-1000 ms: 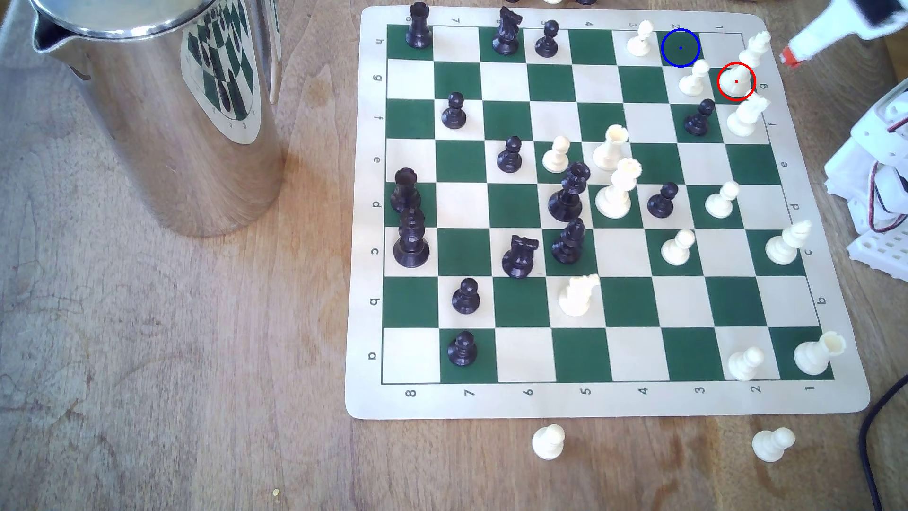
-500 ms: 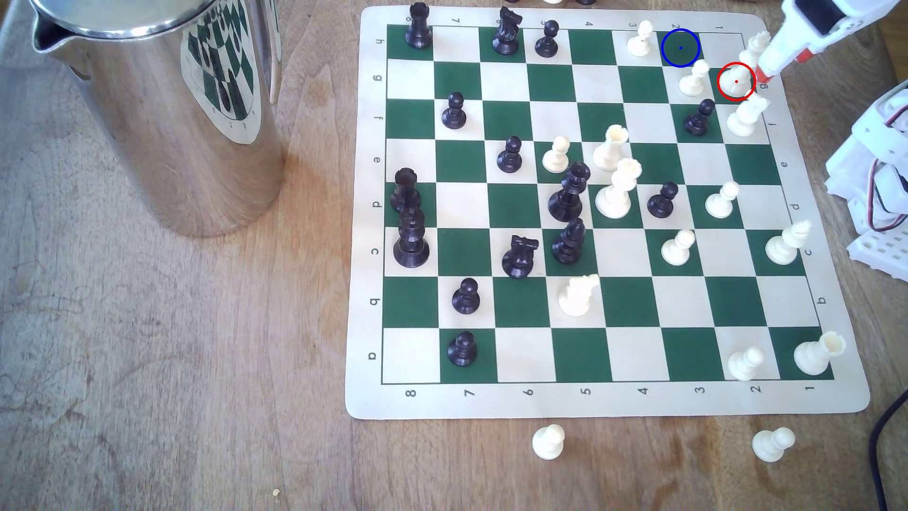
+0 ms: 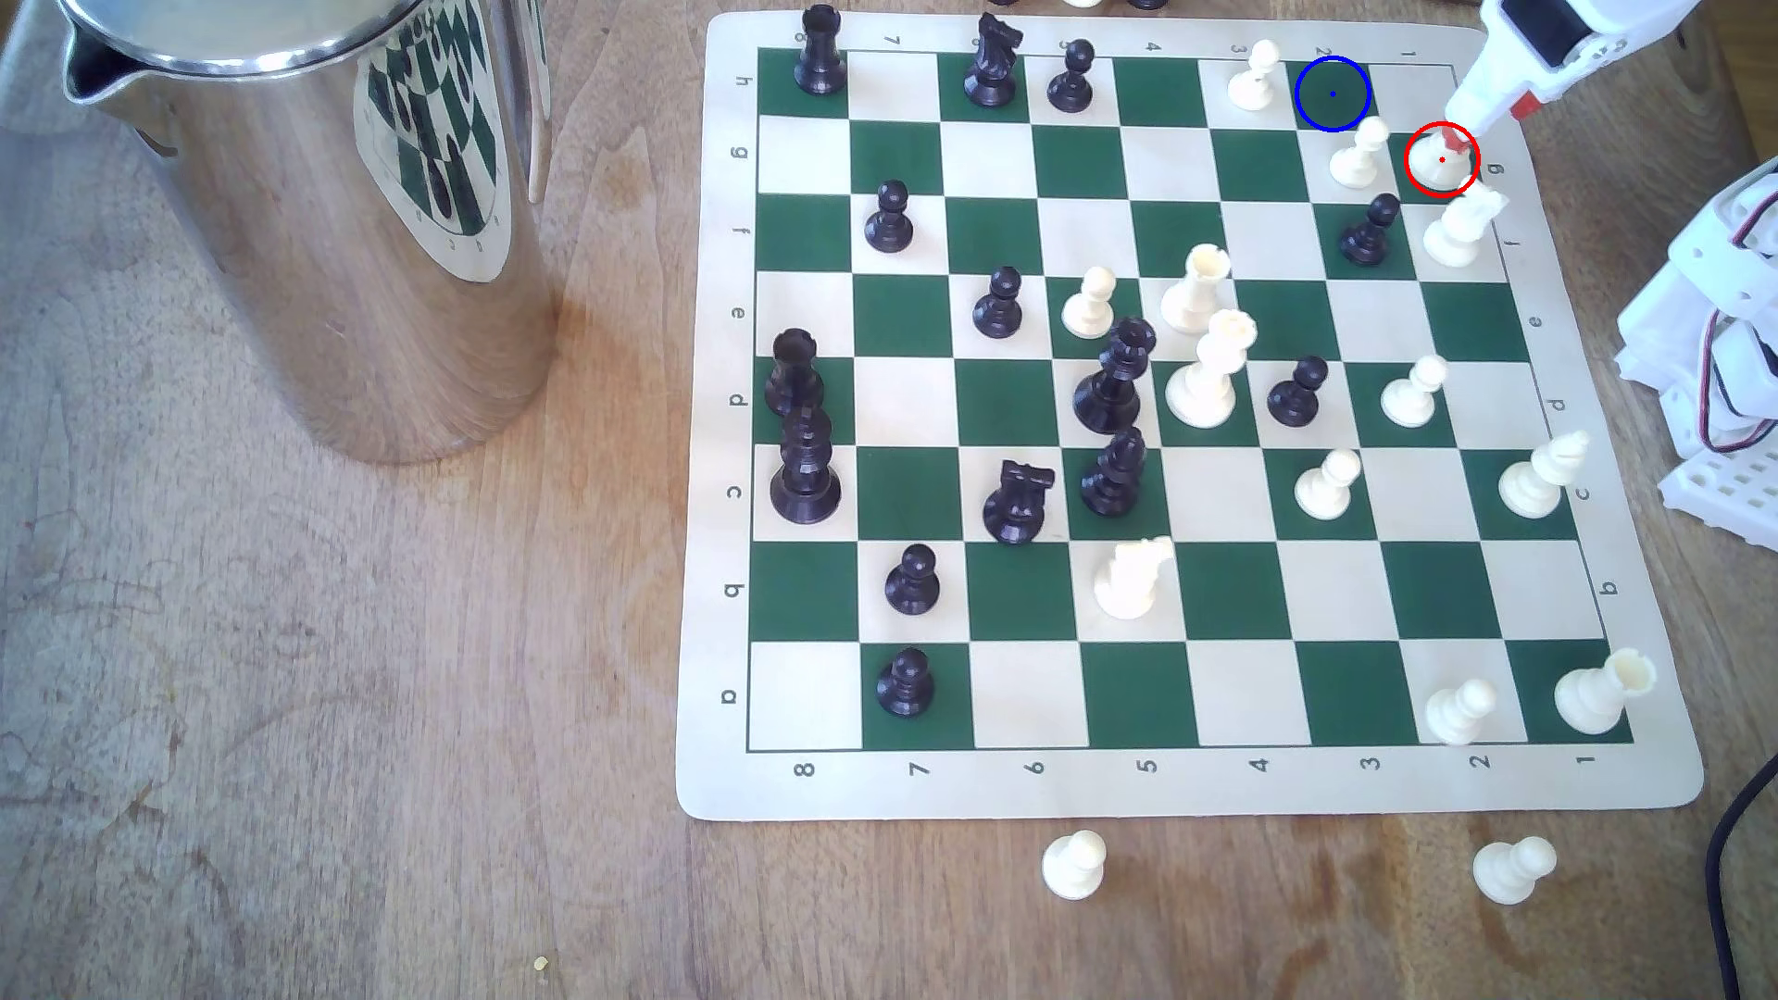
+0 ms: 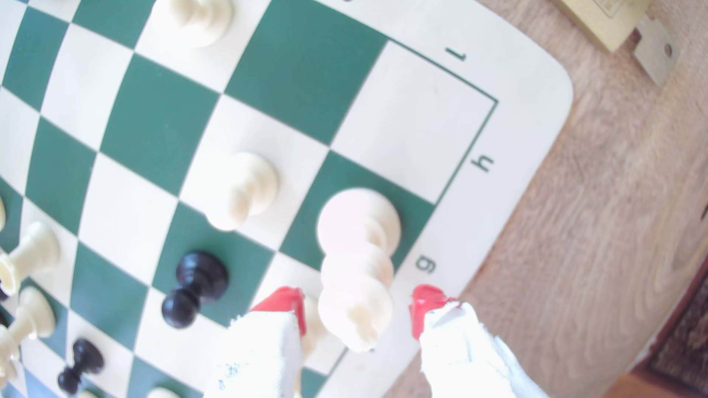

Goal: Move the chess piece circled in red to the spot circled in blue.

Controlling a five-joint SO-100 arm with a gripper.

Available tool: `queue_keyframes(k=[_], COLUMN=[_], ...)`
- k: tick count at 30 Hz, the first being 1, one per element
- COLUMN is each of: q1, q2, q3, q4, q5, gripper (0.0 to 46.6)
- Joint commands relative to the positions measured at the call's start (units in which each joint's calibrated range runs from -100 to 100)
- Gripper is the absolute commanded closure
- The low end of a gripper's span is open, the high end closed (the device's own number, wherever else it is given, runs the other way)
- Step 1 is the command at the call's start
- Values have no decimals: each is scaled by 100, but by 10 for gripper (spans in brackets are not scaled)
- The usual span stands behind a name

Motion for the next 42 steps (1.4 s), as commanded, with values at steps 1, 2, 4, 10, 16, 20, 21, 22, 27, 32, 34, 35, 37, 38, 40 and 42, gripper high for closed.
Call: queue_keyframes(k=[1, 2, 4, 10, 16, 20, 21, 22, 27, 32, 34, 35, 37, 38, 40, 42], q1=[15, 15, 8, -47, -125, -172, -180, -180, -180, -165, -125, -86, -71, -71, -118, -165], q2=[-10, -2, -2, -19, -69, -78, -78, -78, -78, -95, -95, -86, -78, -69, -52, 15], q3=[-50, -50, -96, -123, -159, -159, -168, -168, -195, -594, -912, -1292, -1664, -1900, -2380, -2634], q4=[-191, -224, -265, -281, -281, -248, -248, -248, -248, 22, 210, 431, 661, 816, 1095, 1177], q5=[5, 5, -10, -20, -44, -49, -49, -49, -59, -68, -68, -68, -68, -68, -83, -107], gripper=[323, 323, 323, 331, 368, 423, 464, 464, 464, 464, 464, 464, 464, 464, 464, 464])
